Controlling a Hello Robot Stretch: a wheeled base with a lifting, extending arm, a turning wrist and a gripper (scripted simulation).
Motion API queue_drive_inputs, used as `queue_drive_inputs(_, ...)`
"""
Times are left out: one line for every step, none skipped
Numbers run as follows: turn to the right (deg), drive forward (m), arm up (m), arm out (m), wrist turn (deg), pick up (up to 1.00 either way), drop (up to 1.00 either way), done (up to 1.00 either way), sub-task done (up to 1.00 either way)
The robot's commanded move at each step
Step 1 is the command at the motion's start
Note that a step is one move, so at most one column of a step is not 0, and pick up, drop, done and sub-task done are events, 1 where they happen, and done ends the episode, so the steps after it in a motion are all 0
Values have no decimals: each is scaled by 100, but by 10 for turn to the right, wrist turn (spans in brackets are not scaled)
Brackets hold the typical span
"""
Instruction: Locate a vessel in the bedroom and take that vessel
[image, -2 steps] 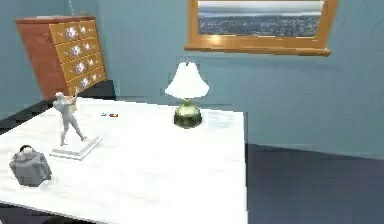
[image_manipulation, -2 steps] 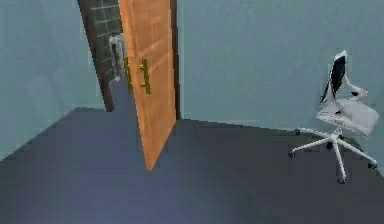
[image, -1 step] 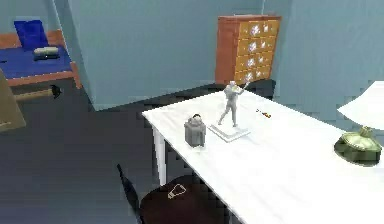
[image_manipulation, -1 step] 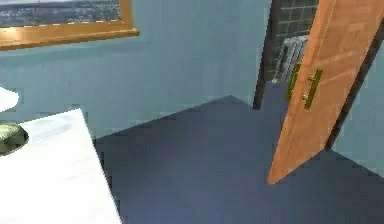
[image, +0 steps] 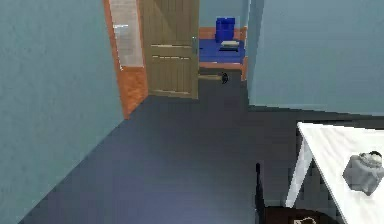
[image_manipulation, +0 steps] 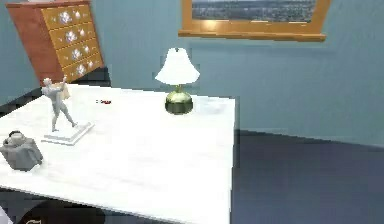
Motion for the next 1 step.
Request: queue_drive_inputs(-390,0,0,0,0,0,0,0,0)
